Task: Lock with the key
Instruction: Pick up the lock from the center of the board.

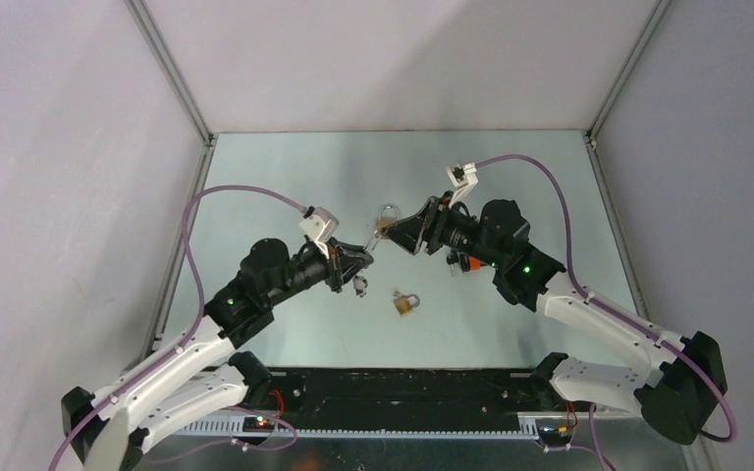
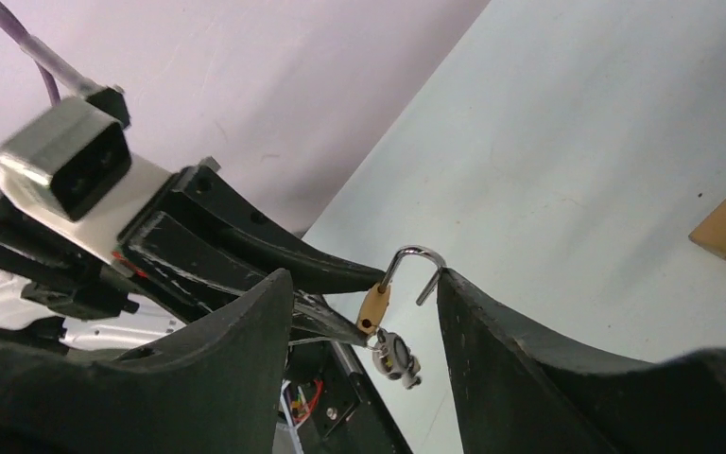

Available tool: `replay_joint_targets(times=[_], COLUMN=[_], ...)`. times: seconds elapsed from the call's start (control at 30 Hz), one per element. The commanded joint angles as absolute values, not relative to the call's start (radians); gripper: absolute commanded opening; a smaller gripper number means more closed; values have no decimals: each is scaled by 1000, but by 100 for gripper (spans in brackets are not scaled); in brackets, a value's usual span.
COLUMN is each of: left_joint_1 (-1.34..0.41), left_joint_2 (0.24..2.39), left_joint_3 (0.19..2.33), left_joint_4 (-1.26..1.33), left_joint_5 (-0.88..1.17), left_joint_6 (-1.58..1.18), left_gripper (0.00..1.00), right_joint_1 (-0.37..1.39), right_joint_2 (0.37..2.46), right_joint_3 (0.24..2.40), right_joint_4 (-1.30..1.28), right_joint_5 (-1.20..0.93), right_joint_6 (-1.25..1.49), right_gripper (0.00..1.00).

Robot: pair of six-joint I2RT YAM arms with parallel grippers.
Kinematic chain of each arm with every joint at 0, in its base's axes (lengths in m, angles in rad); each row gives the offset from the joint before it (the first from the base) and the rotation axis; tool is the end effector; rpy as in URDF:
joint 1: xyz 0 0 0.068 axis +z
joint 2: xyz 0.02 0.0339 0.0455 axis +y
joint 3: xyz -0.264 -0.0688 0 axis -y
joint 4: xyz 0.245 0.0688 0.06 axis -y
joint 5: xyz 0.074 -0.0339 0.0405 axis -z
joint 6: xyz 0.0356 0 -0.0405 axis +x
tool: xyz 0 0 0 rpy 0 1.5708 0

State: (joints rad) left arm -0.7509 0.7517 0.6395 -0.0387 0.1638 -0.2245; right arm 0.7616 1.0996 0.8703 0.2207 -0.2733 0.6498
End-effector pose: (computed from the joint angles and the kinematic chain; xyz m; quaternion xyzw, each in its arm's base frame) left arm 0.1314 -0.1306 0.3096 0.2481 0.7160 -0.3592 0.5448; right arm 0.1820 0.1868 0.3505 -0.1351 0.6971 0.5260 0.4682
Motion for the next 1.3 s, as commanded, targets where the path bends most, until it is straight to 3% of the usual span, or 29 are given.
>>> replay_joint_targets(times=[0.0,0.3,0.6,0.67,0.9,0.93,0.97,1.0,1.1,1.13,1.2,1.27], left_joint_1=[-758,-759,-758,-758,-758,-759,-758,-759,-758,-758,-759,-759], left_joint_2=[752,719,701,701,705,707,708,708,706,705,704,707], left_joint_3=[716,726,749,749,756,759,760,759,747,744,728,709], left_joint_4=[44,44,-30,-36,-36,-37,-37,-37,-32,-29,-10,53], left_joint_5=[320,479,562,570,565,561,559,554,493,466,391,378], left_joint_6=[-167,-165,-128,-129,-136,-136,-137,-138,-140,-143,-182,-217], left_gripper=[0,0,0,0,0,1,5,30,65,83,98,99], right_joint_1=[762,751,729,729,738,739,740,740,749,755,758,757], right_joint_2=[1101,1059,1046,1051,1084,1084,1079,1075,1048,1042,1023,1006], right_joint_3=[923,922,1000,1005,1040,1039,1039,1039,1040,1040,1040,1039], right_joint_4=[212,167,8,5,-60,-58,-56,-50,-35,-23,-11,31], right_joint_5=[-333,-574,-765,-786,-804,-793,-786,-768,-732,-724,-729,-743], right_joint_6=[589,317,198,200,209,213,214,215,189,182,166,153], right_gripper=[62,65,47,40,0,0,0,0,0,0,0,0])
